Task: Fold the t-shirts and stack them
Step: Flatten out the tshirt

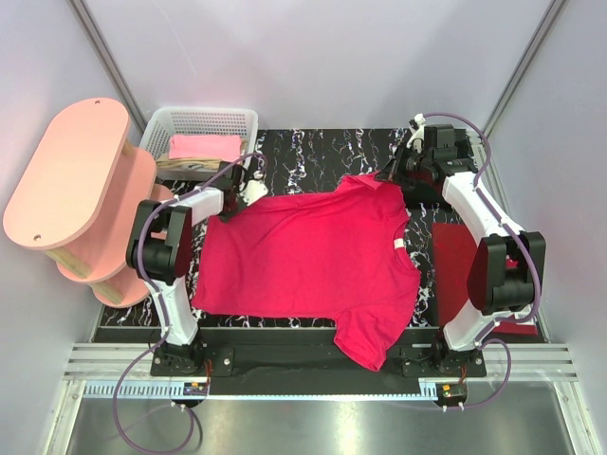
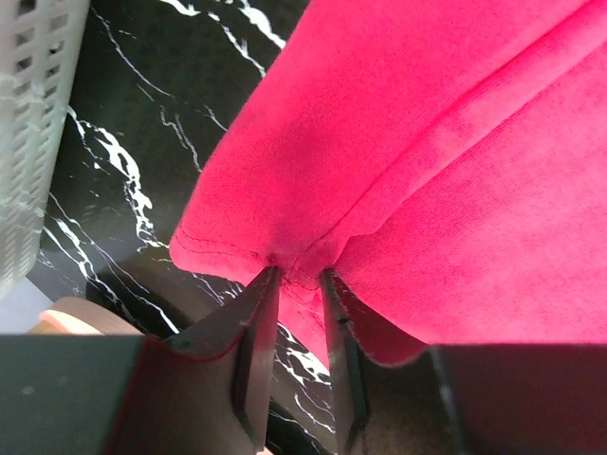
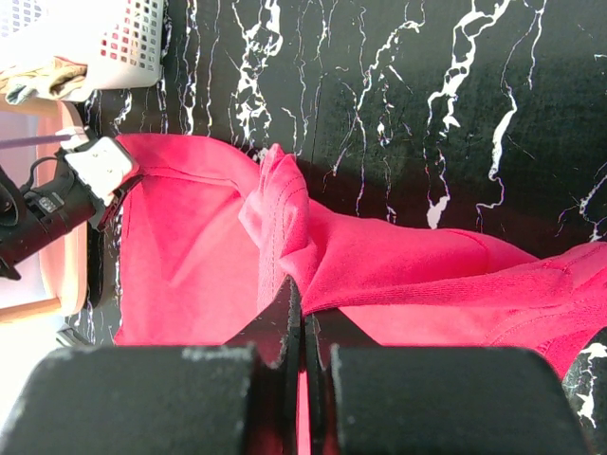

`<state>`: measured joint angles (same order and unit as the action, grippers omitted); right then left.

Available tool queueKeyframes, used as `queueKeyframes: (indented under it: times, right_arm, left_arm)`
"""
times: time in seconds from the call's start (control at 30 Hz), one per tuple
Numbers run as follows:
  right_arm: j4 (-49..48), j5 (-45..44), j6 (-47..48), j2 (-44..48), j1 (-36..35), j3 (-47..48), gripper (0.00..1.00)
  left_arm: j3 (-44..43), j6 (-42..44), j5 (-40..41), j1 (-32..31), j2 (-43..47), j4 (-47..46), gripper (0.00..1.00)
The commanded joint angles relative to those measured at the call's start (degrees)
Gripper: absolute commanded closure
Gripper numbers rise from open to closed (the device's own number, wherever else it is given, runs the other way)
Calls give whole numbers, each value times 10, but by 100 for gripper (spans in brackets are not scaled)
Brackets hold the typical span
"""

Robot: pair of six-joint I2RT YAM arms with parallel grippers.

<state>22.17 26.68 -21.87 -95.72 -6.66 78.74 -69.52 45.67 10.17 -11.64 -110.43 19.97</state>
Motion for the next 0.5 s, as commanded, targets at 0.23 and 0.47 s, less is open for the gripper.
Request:
queueKeyframes:
  times: [0.23,0.47]
  right_arm:
    - [-15,7,9,7,-4,16,100]
    - [-12,13,8,16,-3,19,100]
  left_arm:
    - [-27,15,-2,23,-20,12,93]
    - [-43,16,-26,23,48,67,92]
